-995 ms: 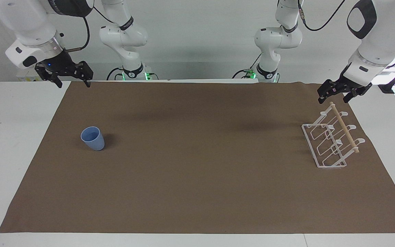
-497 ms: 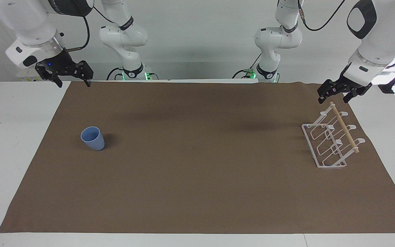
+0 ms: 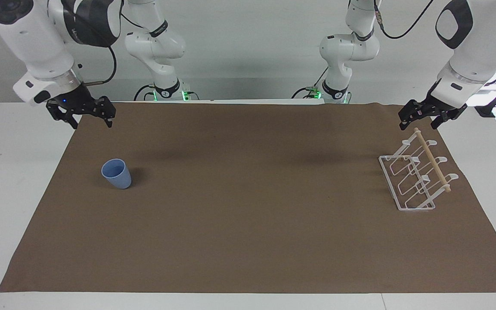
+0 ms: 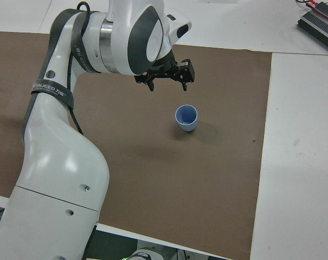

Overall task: Hang cup on cup holder
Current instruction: 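Reach the right gripper into the light blue cup and grasp its rim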

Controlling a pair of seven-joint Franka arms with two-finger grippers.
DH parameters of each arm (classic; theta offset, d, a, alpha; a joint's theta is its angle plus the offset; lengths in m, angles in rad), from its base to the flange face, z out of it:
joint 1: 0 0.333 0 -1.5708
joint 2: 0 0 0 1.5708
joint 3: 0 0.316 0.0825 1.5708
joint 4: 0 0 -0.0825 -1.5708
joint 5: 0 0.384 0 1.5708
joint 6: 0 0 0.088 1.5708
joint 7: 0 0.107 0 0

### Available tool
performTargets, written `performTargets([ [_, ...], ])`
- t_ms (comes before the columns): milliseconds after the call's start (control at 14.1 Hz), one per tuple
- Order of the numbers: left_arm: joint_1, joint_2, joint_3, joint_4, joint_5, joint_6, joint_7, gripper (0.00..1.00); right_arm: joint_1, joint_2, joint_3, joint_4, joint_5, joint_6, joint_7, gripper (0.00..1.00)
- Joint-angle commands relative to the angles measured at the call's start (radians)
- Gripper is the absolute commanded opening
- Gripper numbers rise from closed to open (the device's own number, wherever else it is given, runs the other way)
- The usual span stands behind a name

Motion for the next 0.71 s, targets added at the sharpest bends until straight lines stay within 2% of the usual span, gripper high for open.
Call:
performTargets([
  [0, -0.007, -0.015, 0.008, -0.011, 0.011, -0.011, -0.012, 1.00, -0.076, 0.055, 0.004, -0.093, 0.001, 0.161, -0.094, 1.00],
  [142, -0.016, -0.015, 0.005, -0.011, 0.003, -0.017, -0.010, 1.00, -0.084, 0.098, 0.004, -0.129, 0.012, 0.221, -0.097, 1.00],
  [355, -0.039, -0.015, -0.009, -0.008, -0.005, -0.007, -0.044, 1.00, -0.084, 0.104, 0.004, -0.220, 0.012, 0.315, -0.097, 1.00],
  [639, -0.043, -0.040, -0.009, -0.056, -0.123, -0.005, -0.319, 1.00, -0.093, 0.143, 0.004, -0.266, 0.012, 0.409, -0.137, 0.99],
])
